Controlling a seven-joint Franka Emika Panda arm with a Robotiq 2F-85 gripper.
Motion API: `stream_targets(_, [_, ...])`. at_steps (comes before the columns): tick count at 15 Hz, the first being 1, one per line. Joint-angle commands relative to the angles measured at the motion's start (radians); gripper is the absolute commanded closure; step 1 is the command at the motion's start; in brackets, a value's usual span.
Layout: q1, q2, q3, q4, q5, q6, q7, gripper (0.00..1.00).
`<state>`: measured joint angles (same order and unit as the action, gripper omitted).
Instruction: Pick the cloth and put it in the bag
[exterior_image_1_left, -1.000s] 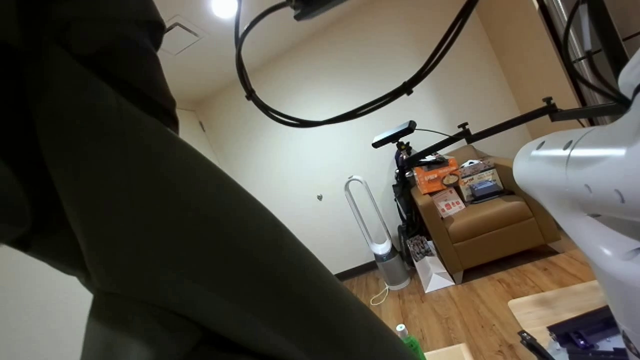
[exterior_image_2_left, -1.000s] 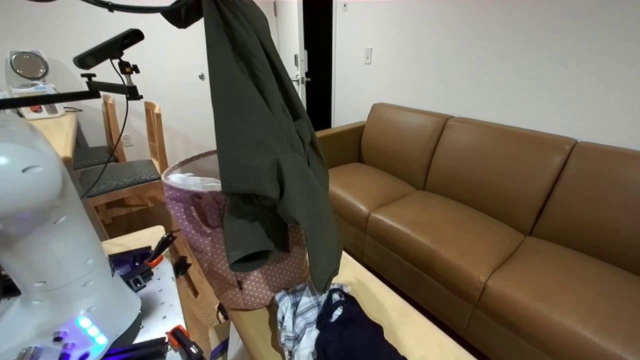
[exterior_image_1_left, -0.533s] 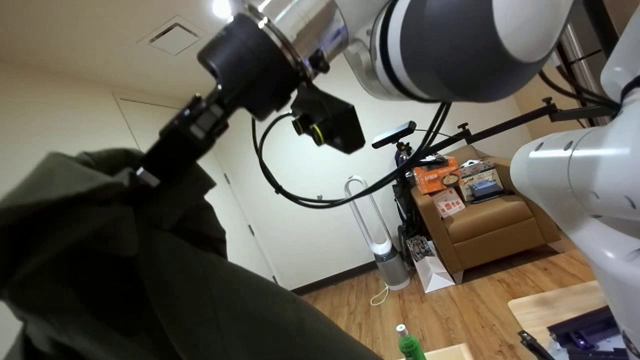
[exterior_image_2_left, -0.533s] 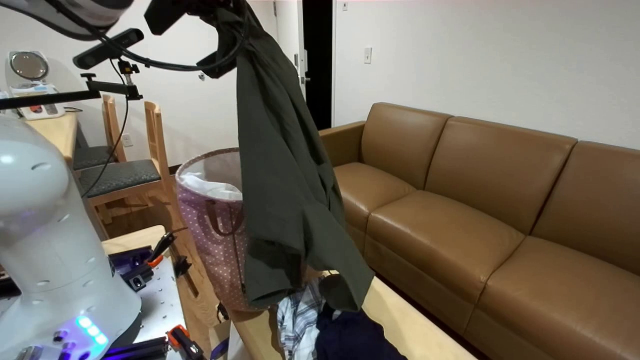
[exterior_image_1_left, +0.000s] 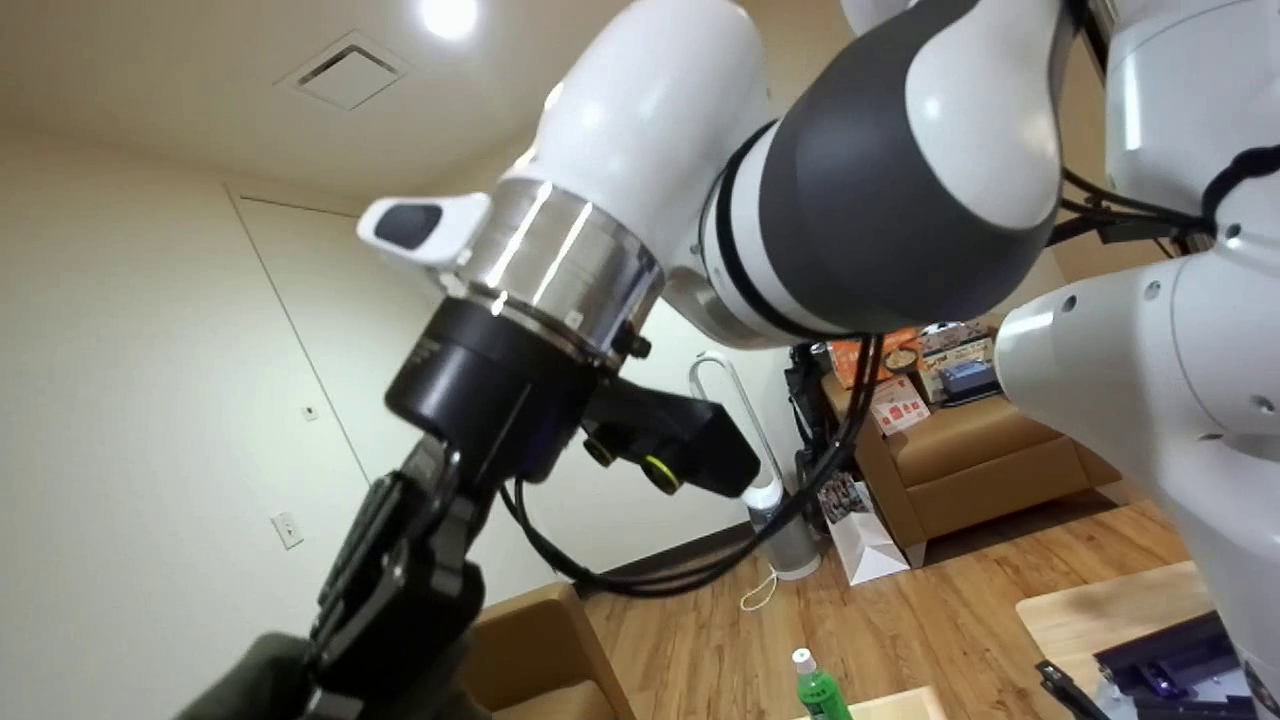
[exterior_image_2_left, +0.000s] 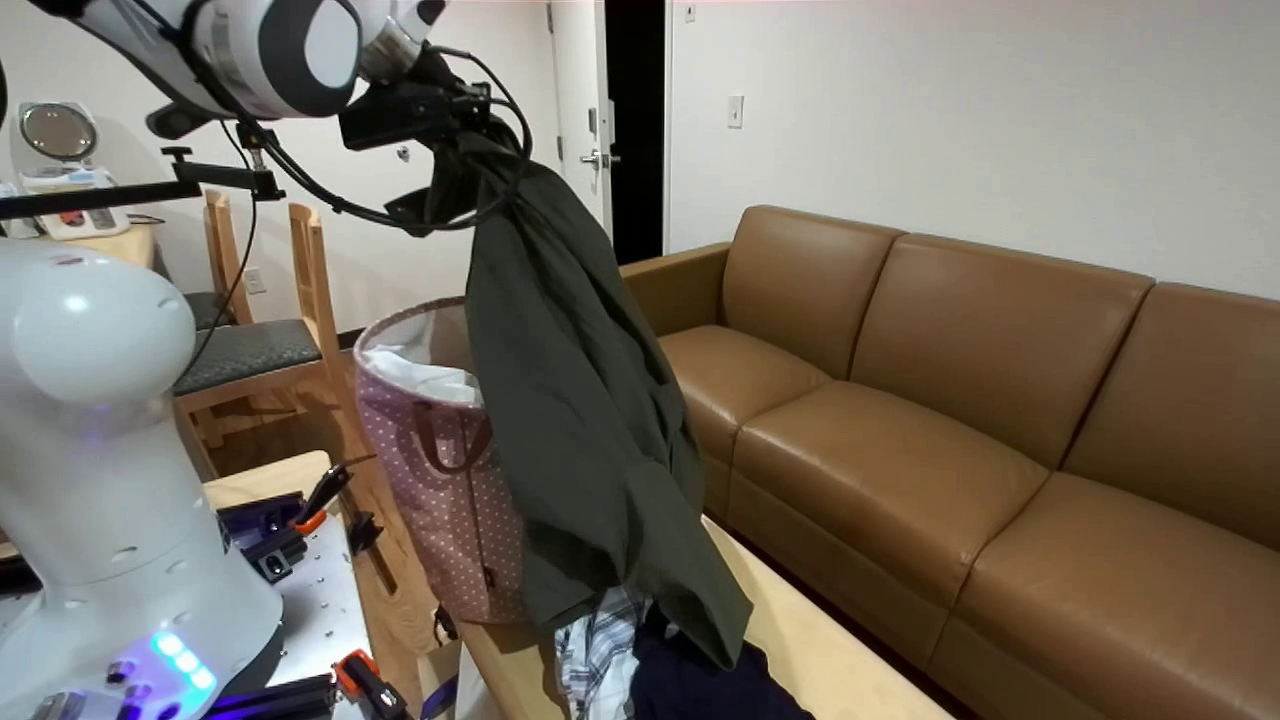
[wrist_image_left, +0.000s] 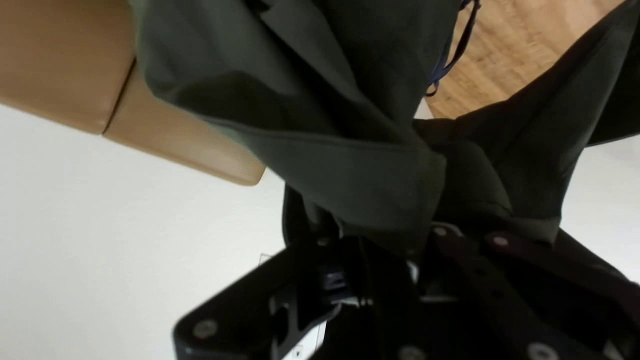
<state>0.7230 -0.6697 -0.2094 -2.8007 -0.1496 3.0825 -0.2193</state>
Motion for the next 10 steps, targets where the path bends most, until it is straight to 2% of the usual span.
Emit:
stream_targets(1, [0.084,0.077,-0.117,0.000,0.067,0.011,-0.079,0.94])
stream_targets(3, [0.081,0.124,-0.161,0.000,0.099,-0.014,-0.068,0.94])
stream_targets(6, [0.035,0.179,-0.194,0.000,0.135,-0.115,-0.075,0.94])
stream_targets(7, [0.007,0.194,-0.182,0.000,0.140,-0.162,-0.080,0.94])
stream_targets(8, [0.007,0.191,-0.194,0.001,0.151,-0.242,-0.118,0.94])
stream_targets(10, [-0.033,0.218,-0.167,0.002,0.174,-0.309,-0.167,0.94])
